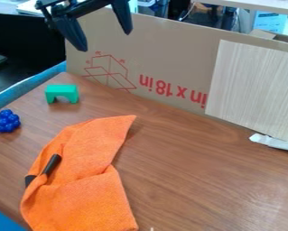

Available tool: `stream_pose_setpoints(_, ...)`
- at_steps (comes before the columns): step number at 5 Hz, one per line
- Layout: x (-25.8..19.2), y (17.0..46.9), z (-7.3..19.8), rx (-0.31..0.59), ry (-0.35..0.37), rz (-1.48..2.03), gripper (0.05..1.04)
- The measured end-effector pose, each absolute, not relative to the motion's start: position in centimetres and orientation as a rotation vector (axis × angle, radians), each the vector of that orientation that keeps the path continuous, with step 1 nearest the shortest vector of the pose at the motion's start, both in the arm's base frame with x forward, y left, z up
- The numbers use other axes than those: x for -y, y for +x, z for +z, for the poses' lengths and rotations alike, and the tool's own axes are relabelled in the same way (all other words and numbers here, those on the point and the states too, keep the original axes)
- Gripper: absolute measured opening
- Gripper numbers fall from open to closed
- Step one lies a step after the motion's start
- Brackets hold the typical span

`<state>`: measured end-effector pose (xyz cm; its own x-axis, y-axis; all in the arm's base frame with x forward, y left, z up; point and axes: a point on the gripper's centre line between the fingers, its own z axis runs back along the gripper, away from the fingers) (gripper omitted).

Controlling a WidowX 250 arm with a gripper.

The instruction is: Unfold the cloth off the banana from left to right

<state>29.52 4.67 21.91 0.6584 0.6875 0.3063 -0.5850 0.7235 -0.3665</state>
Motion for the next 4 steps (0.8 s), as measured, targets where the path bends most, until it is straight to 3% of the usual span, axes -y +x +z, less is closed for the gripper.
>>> stream_pose_setpoints(1, -4.7, 29.4, 21.2, 0.425, -0.243, 0.732, 0.999)
stream_pose_setpoints(2, -4.8, 28.1, 18.9, 0.391, -0.210, 0.708, 0.999)
stream_pose_setpoints(4, -7.3, 24.5, 16.2, 0.406, -0.139, 0.713, 0.999)
